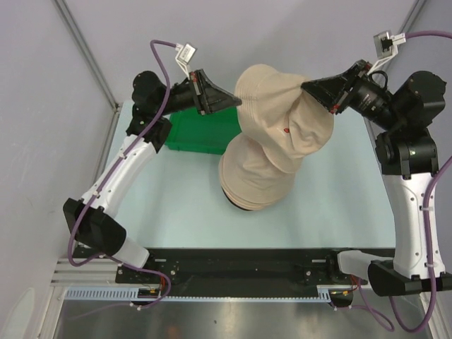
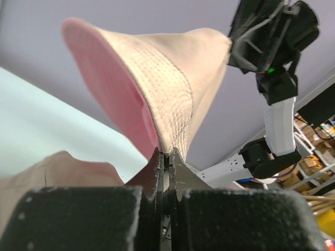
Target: Stack the hats
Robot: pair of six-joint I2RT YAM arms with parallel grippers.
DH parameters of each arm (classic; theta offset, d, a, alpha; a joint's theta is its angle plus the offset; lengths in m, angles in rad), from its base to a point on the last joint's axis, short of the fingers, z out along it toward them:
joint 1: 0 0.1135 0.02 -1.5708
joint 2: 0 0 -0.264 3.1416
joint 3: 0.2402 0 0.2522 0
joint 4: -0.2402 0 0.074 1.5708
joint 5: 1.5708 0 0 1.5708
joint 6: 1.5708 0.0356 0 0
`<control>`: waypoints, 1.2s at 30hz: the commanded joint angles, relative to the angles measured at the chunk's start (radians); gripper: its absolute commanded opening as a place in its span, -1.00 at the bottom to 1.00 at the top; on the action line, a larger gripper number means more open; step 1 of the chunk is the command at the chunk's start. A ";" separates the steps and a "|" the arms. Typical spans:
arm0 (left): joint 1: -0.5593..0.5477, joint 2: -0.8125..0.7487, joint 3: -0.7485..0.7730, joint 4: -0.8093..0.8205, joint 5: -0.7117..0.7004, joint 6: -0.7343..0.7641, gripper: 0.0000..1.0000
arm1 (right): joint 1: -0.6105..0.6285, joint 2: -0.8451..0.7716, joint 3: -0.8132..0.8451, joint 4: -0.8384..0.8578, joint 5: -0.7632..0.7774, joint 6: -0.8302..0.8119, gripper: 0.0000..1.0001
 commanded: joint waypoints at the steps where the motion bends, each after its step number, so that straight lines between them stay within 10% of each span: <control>1: -0.007 -0.016 -0.075 0.003 -0.041 -0.045 -0.99 | -0.014 -0.047 0.050 -0.093 0.090 -0.085 -1.00; 15: 0.010 -0.040 -0.298 -0.307 -0.085 0.168 -0.99 | 0.065 -0.056 -0.199 -0.035 0.153 -0.095 -1.00; 31: 0.128 -0.137 -0.402 -0.387 -0.048 0.035 -1.00 | 0.227 0.005 -0.226 -0.136 0.402 -0.185 -1.00; 36: 0.131 -0.149 -0.424 -0.254 0.011 -0.093 -0.99 | 0.161 -0.027 -0.289 -0.101 0.368 -0.084 -0.38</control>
